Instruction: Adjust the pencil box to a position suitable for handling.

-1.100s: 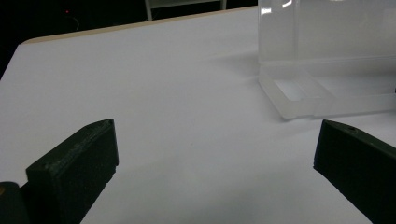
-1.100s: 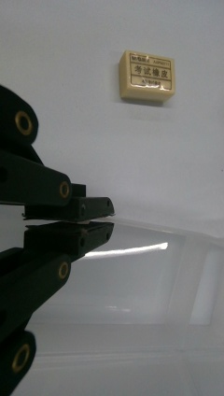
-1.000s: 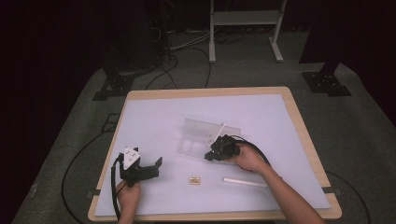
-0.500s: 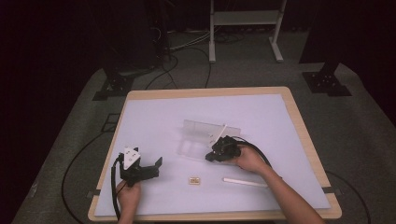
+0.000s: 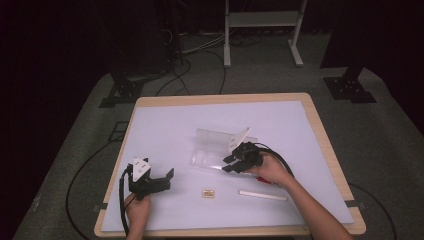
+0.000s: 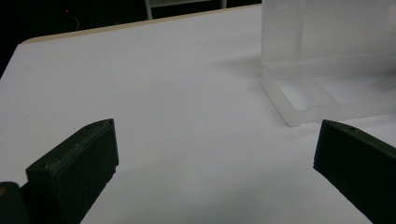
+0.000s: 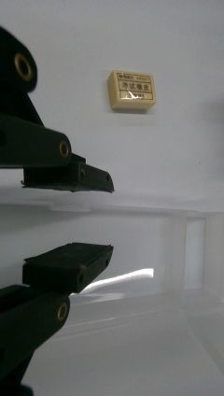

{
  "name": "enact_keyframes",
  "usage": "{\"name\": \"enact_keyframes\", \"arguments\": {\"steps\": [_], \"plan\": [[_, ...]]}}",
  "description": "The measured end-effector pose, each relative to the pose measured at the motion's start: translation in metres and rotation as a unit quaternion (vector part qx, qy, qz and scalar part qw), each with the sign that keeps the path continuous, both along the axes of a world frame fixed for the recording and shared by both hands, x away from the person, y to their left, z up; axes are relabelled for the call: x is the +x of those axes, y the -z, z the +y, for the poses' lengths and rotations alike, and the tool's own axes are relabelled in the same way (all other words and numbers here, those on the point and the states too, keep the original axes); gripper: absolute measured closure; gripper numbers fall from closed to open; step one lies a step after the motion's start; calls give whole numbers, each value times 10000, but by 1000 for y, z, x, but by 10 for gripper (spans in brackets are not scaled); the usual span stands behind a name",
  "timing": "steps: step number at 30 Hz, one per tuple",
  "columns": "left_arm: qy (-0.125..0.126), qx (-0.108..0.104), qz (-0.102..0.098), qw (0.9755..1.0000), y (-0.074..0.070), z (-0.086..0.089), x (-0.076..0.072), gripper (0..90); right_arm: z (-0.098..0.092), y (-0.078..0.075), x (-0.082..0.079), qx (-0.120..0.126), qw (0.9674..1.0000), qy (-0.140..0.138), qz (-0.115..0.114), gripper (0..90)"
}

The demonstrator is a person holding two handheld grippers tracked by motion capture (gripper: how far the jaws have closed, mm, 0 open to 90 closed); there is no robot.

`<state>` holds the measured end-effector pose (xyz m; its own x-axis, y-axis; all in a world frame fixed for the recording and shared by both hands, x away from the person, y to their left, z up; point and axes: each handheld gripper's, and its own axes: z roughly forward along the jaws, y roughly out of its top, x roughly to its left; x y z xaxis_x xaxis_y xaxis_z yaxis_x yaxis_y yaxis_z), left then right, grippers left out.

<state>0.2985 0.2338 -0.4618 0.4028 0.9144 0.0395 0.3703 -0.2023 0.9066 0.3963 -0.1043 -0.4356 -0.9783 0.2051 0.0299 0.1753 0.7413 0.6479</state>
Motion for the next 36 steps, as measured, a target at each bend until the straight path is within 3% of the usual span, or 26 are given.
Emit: {"name": "enact_keyframes", "arguments": {"steps": [9, 19, 36], "plan": [[-3, 7, 6, 10000, 0, 0, 0, 0, -16, -13, -3, 169, 9996, 240, 62, 491], [-17, 6, 22, 10000, 0, 0, 1, 0, -35, -19, -9, 341, 9983, 464, -14, 406], [25, -22, -12, 10000, 0, 0, -1, 0, -71, -18, -16, 568, 9948, 847, 49, 396]]}}
